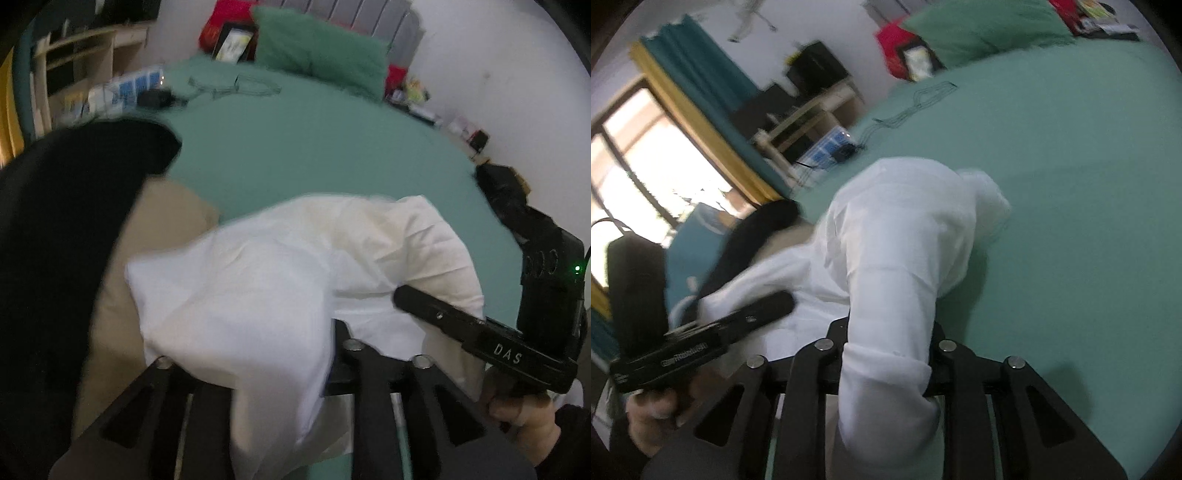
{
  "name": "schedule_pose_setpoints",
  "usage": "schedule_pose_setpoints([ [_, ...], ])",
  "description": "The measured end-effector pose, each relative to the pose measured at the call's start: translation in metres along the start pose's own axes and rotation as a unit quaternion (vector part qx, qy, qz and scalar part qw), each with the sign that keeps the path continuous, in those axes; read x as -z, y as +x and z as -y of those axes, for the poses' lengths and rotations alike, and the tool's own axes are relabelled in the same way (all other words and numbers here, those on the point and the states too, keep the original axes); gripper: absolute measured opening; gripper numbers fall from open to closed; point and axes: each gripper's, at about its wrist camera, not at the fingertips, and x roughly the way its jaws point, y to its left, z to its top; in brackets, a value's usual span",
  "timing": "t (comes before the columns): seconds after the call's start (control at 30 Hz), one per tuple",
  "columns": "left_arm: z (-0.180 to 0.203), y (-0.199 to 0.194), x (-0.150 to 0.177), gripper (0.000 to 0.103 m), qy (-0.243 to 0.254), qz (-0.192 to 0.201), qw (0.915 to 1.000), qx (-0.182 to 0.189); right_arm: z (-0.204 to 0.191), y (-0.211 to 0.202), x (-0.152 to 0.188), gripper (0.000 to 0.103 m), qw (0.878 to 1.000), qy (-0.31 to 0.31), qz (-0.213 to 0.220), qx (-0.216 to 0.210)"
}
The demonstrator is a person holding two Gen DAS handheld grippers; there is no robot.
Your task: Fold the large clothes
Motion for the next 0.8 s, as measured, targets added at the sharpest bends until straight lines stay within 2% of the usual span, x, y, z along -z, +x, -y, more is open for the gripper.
schedule_pose_setpoints([
  [0.07,-0.009,0.011,0.004,0.046,-0.039,-0.022,0.999,0.003,0.006,0.0,0.002,0.034,1.0,0.008,-0.01,0.024],
  [0.1,-0.013,0.012,0.005,0.048,-0.058,-0.027,0.9979,0.012,0.007,-0.003,0.002,0.037,0.999,0.007,-0.013,0.038],
  [0.23,-0.017,0.011,0.007,0.051,-0.071,-0.043,0.9962,0.028,-0.002,-0.011,0.002,0.047,0.996,-0.022,-0.021,0.087],
  [0.37,-0.02,0.006,0.013,0.052,-0.08,-0.047,0.9952,0.031,-0.002,-0.021,0.002,0.058,0.994,-0.018,-0.037,0.099],
  [0.57,-0.024,-0.018,0.023,0.052,-0.094,-0.021,0.9947,0.035,-0.002,-0.056,0.009,0.058,0.992,-0.016,-0.037,0.121],
  [0.7,-0.034,-0.027,0.032,0.052,-0.127,-0.015,0.9907,0.047,0.002,-0.069,0.021,0.059,0.987,-0.032,-0.045,0.154],
  [0.77,-0.03,-0.026,0.035,0.051,-0.114,-0.022,0.9928,0.03,0.004,-0.065,0.026,0.062,0.984,-0.041,-0.059,0.161],
  [0.8,-0.023,-0.024,0.036,0.051,-0.093,-0.028,0.9953,0.005,0.005,-0.064,0.027,0.063,0.984,-0.039,-0.062,0.162],
])
